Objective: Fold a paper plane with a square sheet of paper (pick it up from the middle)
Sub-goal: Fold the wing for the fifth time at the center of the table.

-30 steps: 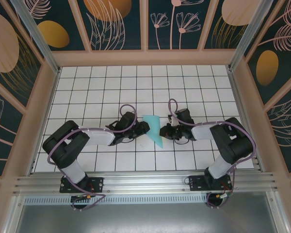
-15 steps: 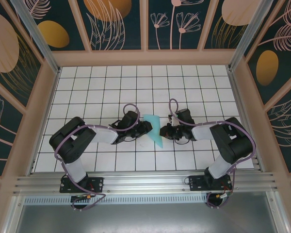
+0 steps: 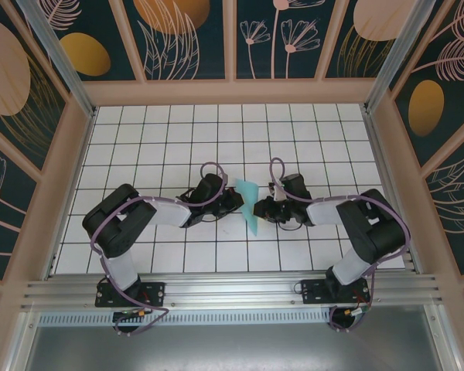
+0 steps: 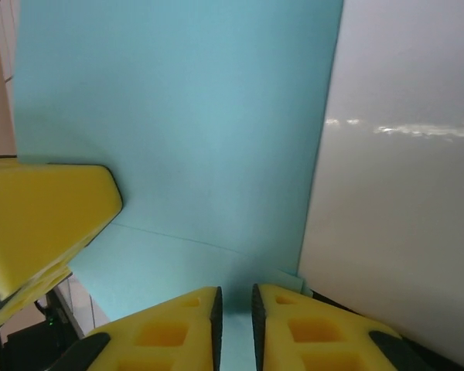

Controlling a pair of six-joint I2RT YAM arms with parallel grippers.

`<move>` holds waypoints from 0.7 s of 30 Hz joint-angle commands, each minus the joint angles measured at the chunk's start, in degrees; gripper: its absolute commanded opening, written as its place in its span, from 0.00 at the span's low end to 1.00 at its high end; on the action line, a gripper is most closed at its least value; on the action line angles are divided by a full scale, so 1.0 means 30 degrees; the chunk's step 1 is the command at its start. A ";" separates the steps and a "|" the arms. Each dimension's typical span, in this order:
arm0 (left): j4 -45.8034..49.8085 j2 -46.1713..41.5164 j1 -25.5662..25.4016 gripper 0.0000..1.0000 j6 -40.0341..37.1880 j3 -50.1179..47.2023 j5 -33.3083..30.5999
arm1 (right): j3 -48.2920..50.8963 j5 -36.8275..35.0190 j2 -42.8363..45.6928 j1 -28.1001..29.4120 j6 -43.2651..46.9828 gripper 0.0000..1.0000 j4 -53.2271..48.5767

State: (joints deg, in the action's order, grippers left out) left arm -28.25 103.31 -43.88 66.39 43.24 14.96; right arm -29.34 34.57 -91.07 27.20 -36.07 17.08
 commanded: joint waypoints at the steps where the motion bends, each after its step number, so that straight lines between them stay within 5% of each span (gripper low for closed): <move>1: 0.0421 -0.0054 0.0010 0.00 0.0212 0.0537 -0.0599 | 0.0869 -0.2585 0.2073 0.0067 0.0653 0.30 -0.0323; 6: 0.0685 -0.0341 0.0007 0.00 0.0429 0.0642 -0.0859 | 0.2110 -0.7031 0.5642 0.1598 0.1505 0.37 -0.0770; 11: 0.0946 -0.0298 0.0007 0.00 0.0464 0.0848 -0.0830 | 0.4157 -1.2908 0.8148 0.6224 0.4137 0.44 0.1788; 21: 0.1008 -0.0251 0.0007 0.00 0.0436 0.0990 -0.0794 | 0.4602 -1.9153 0.5736 1.1265 1.0027 0.49 0.5423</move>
State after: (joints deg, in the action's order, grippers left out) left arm -26.30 103.28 -43.88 67.20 44.91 13.02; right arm -14.44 -13.78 -71.24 59.22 -13.91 28.25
